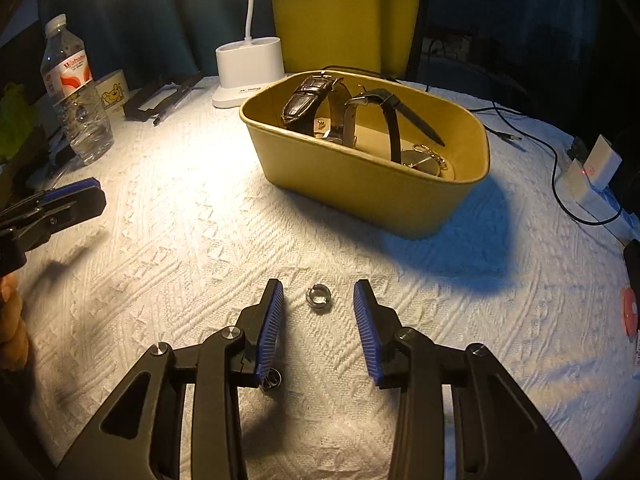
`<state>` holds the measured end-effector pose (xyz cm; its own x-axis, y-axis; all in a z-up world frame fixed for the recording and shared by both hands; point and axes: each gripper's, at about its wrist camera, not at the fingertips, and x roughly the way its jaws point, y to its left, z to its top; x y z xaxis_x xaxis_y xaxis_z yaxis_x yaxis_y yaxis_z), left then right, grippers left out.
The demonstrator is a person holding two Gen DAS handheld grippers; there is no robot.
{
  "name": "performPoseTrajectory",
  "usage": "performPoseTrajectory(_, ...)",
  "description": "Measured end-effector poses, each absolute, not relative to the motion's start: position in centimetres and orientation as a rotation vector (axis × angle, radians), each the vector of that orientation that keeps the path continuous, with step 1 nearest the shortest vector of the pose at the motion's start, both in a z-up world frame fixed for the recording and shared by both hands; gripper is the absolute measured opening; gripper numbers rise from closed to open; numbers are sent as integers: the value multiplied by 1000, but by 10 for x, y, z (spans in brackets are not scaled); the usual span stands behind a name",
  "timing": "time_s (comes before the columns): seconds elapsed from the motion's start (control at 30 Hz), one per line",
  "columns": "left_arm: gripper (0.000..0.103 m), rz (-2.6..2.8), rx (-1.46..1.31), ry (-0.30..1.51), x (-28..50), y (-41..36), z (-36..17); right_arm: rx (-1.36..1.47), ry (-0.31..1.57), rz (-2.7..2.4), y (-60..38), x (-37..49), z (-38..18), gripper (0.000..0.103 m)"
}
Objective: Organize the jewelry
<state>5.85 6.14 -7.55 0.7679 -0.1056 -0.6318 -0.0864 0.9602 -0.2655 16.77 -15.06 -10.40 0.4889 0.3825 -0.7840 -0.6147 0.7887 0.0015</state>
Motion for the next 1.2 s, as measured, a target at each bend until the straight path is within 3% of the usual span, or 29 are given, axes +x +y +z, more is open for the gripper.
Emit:
performPoseTrajectory(0.07,49,-9,-290,703,60,61,-77,-304,867,627,-149,167,-103,13)
performPoseTrajectory(0.53,49,3,-256,710,60,44,-74,-259,825,646,-167,159,-90,13)
performPoseTrajectory(1.2,48,-101,-182,811,81,-42,-75,-100,751,637,-245,148,-78,13)
